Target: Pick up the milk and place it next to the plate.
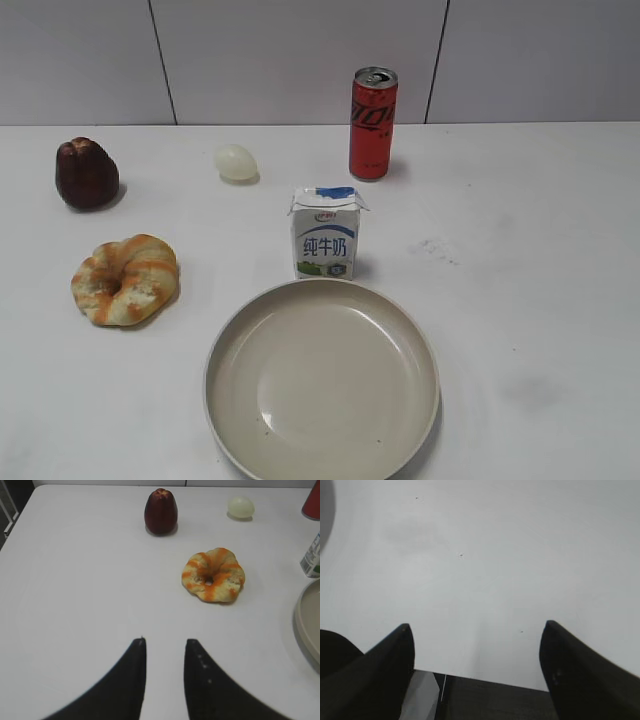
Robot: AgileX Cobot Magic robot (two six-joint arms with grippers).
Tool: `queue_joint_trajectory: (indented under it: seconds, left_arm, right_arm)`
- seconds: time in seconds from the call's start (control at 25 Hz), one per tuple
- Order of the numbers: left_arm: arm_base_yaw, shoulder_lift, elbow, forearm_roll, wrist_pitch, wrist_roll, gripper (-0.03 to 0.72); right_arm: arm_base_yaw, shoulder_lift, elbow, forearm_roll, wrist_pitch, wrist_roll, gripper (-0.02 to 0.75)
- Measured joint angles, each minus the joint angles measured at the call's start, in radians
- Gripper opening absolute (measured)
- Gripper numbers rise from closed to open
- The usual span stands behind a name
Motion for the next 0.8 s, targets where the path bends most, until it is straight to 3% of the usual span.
queue_joint_trajectory:
  seconds: [0.8]
  left_arm:
    - [0.000,0.000,0.000,0.000,0.000,0.000,0.207]
  right_arm:
    - [0.000,-0.531,0.053,0.014,0.038,-0.003,0.589]
